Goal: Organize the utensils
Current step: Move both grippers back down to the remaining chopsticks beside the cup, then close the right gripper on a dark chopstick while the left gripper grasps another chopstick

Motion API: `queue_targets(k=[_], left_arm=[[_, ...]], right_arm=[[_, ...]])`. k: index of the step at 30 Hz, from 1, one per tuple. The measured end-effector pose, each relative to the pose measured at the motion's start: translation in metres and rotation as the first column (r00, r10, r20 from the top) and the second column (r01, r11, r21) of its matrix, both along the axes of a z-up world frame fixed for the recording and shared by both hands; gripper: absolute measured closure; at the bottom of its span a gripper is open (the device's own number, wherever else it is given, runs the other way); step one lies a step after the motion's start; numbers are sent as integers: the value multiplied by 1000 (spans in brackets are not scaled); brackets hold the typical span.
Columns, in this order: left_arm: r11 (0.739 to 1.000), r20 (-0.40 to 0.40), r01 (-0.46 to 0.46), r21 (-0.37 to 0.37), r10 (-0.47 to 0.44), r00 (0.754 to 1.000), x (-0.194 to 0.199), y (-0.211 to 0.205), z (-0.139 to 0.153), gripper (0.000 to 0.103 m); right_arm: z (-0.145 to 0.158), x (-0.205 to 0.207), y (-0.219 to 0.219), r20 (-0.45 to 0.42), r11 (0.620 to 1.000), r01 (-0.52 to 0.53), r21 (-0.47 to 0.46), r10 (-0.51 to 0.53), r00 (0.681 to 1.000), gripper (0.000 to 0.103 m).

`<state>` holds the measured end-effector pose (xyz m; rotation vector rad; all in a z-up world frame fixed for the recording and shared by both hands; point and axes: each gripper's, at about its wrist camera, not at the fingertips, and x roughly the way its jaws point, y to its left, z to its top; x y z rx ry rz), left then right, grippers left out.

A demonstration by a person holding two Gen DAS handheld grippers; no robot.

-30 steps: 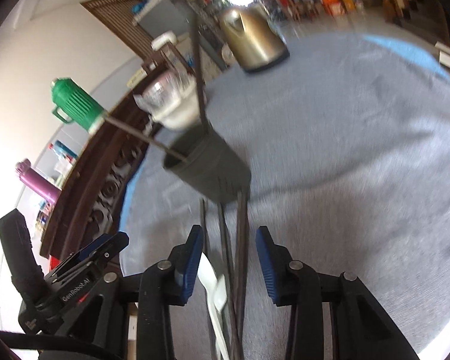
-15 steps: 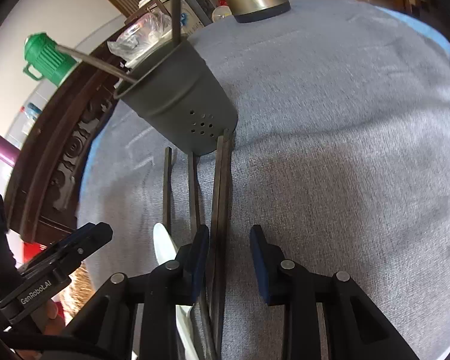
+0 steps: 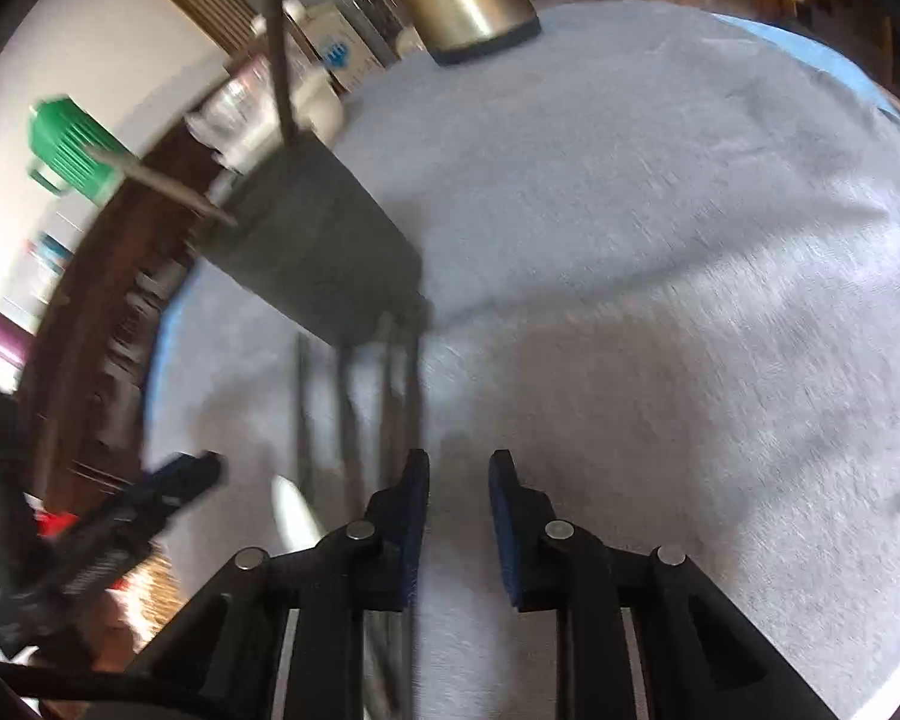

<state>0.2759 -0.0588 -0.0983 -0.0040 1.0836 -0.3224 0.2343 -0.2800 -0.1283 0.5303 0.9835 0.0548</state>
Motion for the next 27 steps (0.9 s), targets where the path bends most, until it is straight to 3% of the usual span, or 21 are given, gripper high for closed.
queue_targets(k=[3,9,16,21,27], left_arm=[[1000,-15,9,-16,-10,1000,7,-5,-1,47],[999,-38,38,-27,-39,998,15,-19,-5,47],[997,-57,72,-34,-74,996,29,-35,-10,47],[996,-61,89,-16,-90,994,43,-42,-15,47],[995,-76,94,-30,-96,992,53,-42,-19,58]], right_arm=[[5,9,5,8,1000,-26,5,26,1000,80],[-4,26,29,-58,995,-75,-69,71,996,80],[-6,24,16,-83,986,-21,-162,8,997,80],[-6,27,5,-87,994,-6,-109,-3,996,80],[-5,45,-7,-116,998,30,-55,-37,993,79]])
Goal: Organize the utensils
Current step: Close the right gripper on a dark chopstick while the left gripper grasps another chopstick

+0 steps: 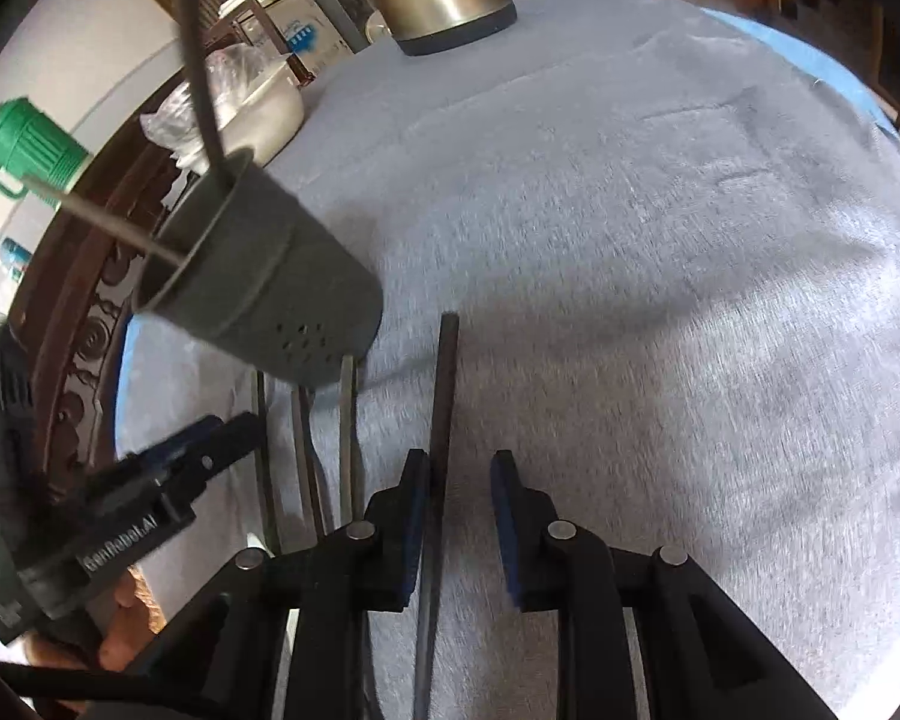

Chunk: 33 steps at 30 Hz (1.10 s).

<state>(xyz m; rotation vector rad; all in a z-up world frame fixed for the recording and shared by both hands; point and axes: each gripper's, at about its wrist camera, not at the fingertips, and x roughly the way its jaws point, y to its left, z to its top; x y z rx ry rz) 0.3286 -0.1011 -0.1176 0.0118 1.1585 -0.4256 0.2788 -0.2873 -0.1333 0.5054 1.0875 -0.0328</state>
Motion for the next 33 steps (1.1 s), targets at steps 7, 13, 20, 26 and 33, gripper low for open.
queue_targets(k=[7,13,20,26,33], left_arm=[[1000,-12,5,-15,-5,1000,15,0,-3,70],[999,-24,13,-33,-14,1000,22,-1,-4,90],[996,-27,-16,-93,13,1000,29,9,-3,95],[992,16,-32,-119,34,999,28,26,15,96],[987,90,-38,-156,52,995,5,40,45,96]], right_arm=[[-4,25,10,-55,998,-19,-52,16,998,79],[-5,31,23,-60,991,-61,-122,54,997,94],[4,7,19,-13,993,-68,-98,67,998,95],[20,-18,5,56,997,-52,-55,55,997,96],[41,-37,-9,138,1000,-27,3,26,990,96]])
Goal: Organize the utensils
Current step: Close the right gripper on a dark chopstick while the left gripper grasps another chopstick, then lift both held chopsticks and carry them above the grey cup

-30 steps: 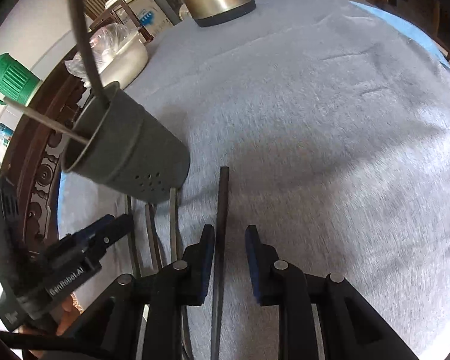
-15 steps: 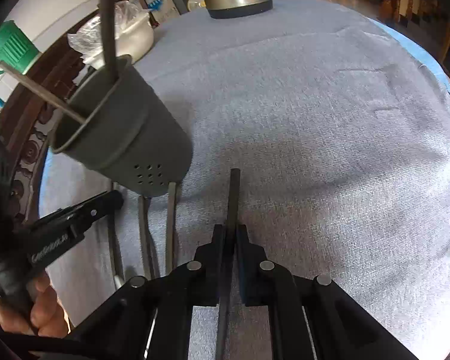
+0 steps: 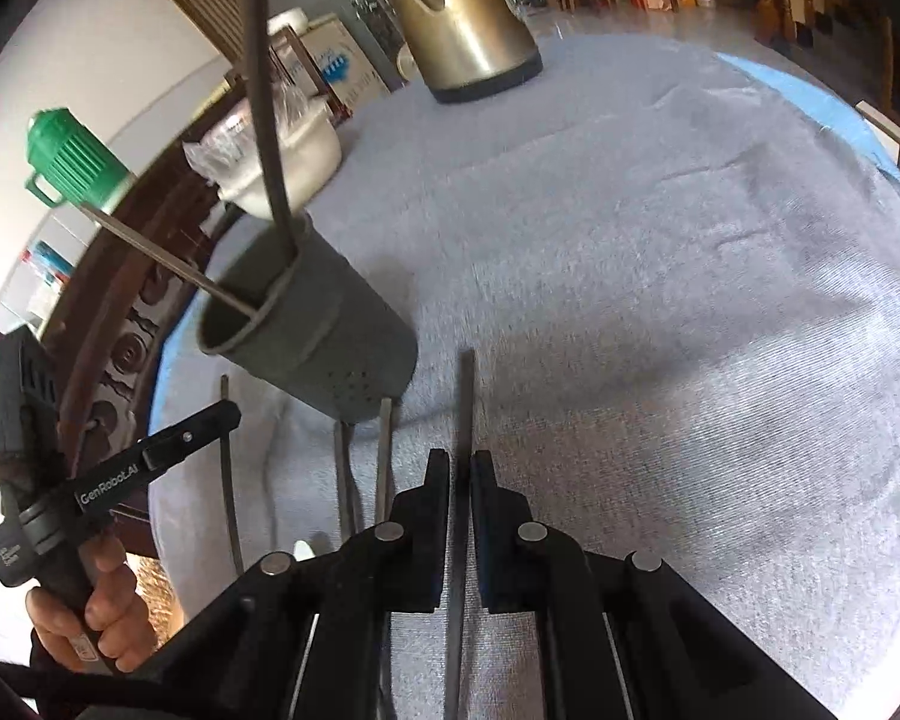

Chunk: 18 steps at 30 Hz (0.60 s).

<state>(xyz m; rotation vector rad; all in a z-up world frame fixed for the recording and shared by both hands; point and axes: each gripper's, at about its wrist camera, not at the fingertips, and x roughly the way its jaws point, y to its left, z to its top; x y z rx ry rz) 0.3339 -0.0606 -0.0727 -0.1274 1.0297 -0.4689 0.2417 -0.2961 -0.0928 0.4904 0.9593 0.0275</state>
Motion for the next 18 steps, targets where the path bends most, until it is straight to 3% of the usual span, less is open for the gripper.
queue_targets(k=[5,7,12,18], left_arm=[[1000,58,5,-17,-4,998,-13,3,21,96],[1000,63,5,-18,-4,998,-17,4,23,97],[1000,79,2,-27,1,997,-30,4,29,97],[999,127,8,-38,-3,992,-42,6,45,97]], right_arm=[[12,-12,0,56,1000,-1,-26,2,998,96],[6,-5,0,4,1000,3,-28,-3,1000,94],[-17,7,-13,-119,996,48,69,-40,992,91],[-34,25,-6,-199,999,41,11,-38,979,86]])
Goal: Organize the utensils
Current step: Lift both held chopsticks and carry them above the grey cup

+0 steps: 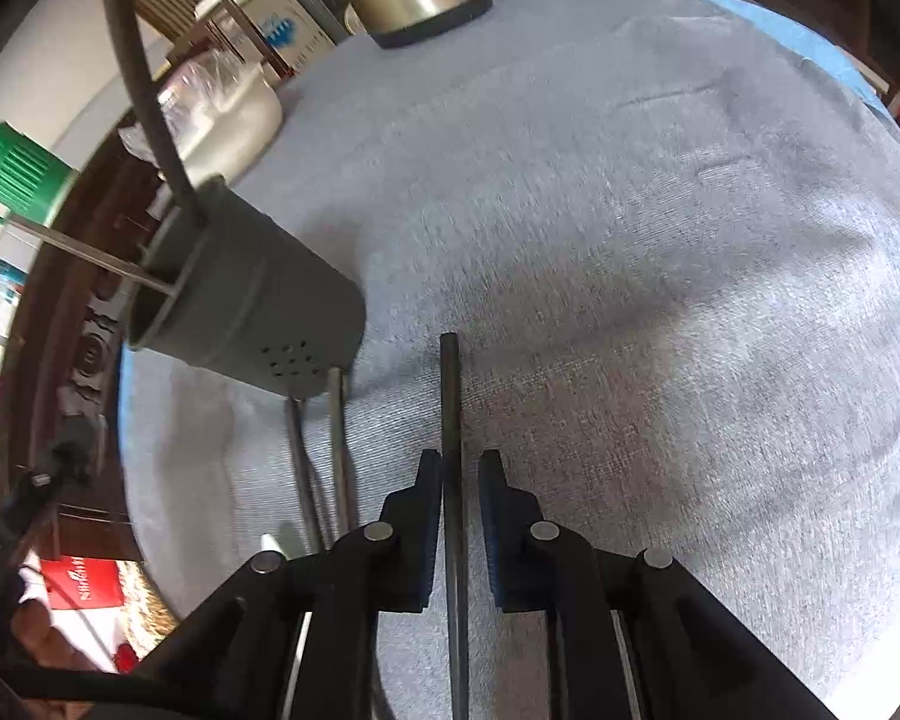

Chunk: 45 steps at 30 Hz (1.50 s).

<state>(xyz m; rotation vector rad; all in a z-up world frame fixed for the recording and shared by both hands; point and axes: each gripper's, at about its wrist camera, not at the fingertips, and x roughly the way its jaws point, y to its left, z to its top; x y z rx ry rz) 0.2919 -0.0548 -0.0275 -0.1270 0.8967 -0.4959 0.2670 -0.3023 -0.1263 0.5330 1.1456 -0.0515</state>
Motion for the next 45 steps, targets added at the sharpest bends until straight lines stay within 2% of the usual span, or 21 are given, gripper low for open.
queue_targets(k=[4,9,12,17,20,23,26,32,38,45], left_arm=[[1000,56,4,2,-4,998,-10,0,15,97],[1000,131,23,14,-24,991,-21,-3,32,97],[999,134,14,51,-21,991,-18,-4,30,97],[999,-7,19,37,-19,1000,5,5,3,97],[997,-106,31,68,-24,994,20,2,-22,96],[994,-153,48,100,-32,988,33,-7,-42,95],[987,-175,86,137,-61,983,41,-24,-57,95],[973,-233,162,162,-122,965,52,-46,-82,90],[976,-270,164,143,-121,955,59,-48,-95,90],[981,-253,147,128,-111,961,58,-47,-95,94]], right_arm=[[-9,13,9,-41,998,-22,-51,20,999,84],[-8,26,21,-27,988,-55,-142,51,998,84],[-6,33,32,-27,977,-76,-199,72,997,93],[-3,25,31,-1,977,-63,-203,64,998,95],[-2,19,25,15,982,-49,-182,53,998,96],[-1,8,12,45,991,-35,-132,41,998,96],[3,3,4,72,995,-22,-98,29,997,96],[18,-9,-9,153,998,-14,-57,23,988,96],[37,-21,-15,257,1000,-12,-13,15,966,96],[59,-35,3,365,998,-31,-49,46,930,96]])
